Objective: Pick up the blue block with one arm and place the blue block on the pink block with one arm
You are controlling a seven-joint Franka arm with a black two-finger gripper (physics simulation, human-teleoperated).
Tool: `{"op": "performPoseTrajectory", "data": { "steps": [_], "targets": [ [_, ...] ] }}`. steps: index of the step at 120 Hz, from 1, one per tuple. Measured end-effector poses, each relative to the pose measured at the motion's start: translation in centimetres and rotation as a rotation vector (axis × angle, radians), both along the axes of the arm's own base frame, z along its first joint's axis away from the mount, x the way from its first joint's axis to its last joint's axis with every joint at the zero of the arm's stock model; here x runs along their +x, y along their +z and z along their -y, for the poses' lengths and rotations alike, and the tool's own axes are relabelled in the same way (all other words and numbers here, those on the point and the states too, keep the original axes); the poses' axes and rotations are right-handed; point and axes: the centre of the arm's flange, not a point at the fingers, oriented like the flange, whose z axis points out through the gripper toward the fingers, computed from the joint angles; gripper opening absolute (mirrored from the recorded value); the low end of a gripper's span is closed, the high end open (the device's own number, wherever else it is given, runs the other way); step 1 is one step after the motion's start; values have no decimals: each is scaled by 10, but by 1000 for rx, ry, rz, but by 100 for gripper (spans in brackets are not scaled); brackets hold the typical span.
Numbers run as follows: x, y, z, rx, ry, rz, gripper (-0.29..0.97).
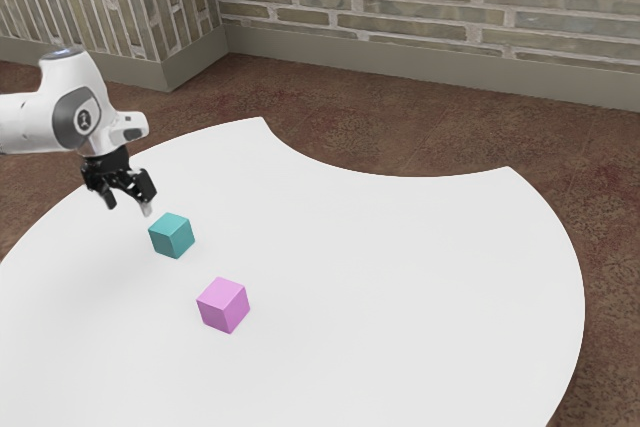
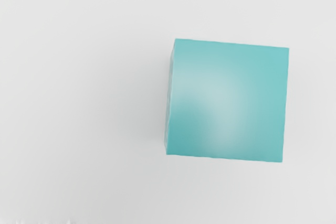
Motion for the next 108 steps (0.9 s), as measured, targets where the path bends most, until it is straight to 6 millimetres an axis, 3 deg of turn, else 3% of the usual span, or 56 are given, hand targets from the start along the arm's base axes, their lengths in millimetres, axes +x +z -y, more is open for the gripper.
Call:
{"op": "performPoseTrajectory", "data": {
  "steps": [13, 26, 52, 108],
  "targets": [
    [20, -4, -2, -32, 28, -15, 68],
    [34, -15, 14, -50, 5, -51, 68],
    [29, -22, 11, -51, -12, -139, 68],
    [60, -44, 23, -14, -136, -212, 68]
  ]
}}
